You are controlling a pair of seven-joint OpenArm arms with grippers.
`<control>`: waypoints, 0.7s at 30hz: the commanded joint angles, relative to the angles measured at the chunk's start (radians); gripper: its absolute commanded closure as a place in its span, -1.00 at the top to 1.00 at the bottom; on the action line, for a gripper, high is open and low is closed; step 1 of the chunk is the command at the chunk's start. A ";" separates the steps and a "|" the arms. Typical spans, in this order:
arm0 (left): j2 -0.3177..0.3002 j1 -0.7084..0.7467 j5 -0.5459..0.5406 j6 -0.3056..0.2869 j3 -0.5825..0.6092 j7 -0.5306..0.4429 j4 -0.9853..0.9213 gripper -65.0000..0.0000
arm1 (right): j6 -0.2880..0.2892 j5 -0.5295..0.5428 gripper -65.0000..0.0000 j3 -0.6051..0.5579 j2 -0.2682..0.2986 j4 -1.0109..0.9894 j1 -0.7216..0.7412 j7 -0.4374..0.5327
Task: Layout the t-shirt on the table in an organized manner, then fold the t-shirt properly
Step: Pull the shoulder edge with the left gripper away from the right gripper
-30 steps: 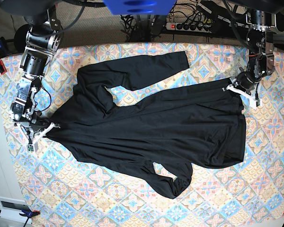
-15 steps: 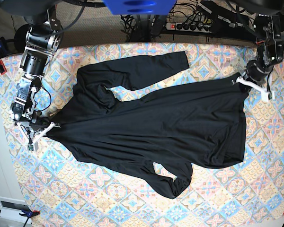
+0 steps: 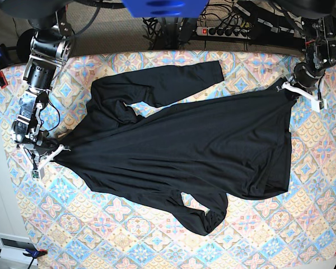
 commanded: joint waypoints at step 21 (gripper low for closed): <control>-0.027 0.103 0.008 0.001 0.034 -0.012 0.015 -1.00 | -0.005 0.004 -1.00 0.005 0.023 0.016 0.027 0.015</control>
